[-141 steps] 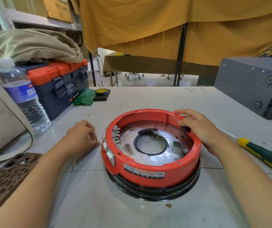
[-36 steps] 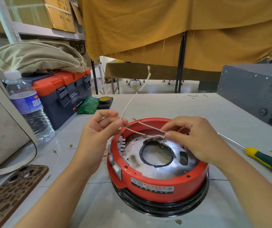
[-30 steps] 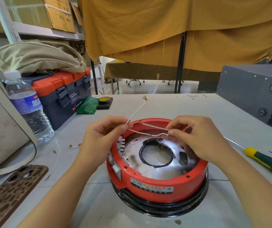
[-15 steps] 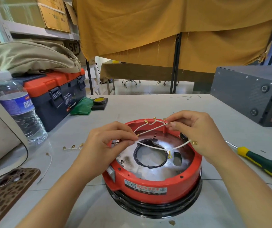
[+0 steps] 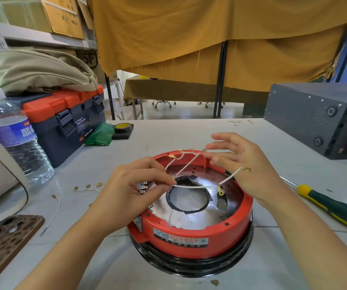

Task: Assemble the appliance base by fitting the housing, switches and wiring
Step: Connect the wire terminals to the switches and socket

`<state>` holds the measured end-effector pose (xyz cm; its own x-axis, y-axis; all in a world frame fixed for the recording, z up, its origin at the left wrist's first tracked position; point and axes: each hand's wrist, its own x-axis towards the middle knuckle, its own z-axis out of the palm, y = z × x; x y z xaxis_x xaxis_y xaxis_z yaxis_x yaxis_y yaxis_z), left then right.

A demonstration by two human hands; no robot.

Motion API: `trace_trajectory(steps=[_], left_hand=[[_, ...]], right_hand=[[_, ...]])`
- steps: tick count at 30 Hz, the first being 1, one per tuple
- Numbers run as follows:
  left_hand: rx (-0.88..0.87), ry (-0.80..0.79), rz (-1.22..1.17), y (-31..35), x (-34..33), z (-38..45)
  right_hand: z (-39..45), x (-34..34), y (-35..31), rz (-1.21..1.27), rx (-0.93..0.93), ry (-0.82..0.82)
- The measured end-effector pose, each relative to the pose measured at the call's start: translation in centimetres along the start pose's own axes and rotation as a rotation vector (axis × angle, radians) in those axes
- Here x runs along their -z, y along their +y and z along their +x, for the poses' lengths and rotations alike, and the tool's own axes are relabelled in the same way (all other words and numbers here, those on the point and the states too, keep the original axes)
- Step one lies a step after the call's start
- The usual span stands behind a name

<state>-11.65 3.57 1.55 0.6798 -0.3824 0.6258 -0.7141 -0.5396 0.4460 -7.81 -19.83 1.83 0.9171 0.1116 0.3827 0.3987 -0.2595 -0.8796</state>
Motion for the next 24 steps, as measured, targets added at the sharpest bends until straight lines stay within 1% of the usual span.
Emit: trace_trajectory(steps=[3, 7, 10, 14, 17, 21, 24], left_hand=[[0.026, 0.026, -0.023, -0.1, 0.1, -0.1], [0.051, 0.062, -0.044, -0.1, 0.0, -0.1], [0.054, 0.079, 0.003, 0.0, -0.2, -0.1], [0.063, 0.051, 0.065, 0.1, -0.4, -0.1], [0.091, 0.003, 0.036, -0.1, -0.3, 0.0], [0.135, -0.097, -0.023, -0.1, 0.0, -0.2], [0.188, -0.078, -0.035, -0.1, 0.2, -0.3]], right_hand=[[0.0, 0.1, -0.2, -0.029, -0.019, 0.014], [0.0, 0.5, -0.7, 0.101, -0.039, 0.043], [-0.2, 0.9, -0.9, 0.160, -0.066, 0.059], [-0.2, 1.3, -0.9, 0.215, -0.063, 0.001], [-0.1, 1.3, -0.7, 0.202, -0.034, -0.013], [0.0, 1.3, -0.2, 0.140, -0.049, -0.023], [0.1, 1.3, 0.0, 0.130, -0.058, -0.048]])
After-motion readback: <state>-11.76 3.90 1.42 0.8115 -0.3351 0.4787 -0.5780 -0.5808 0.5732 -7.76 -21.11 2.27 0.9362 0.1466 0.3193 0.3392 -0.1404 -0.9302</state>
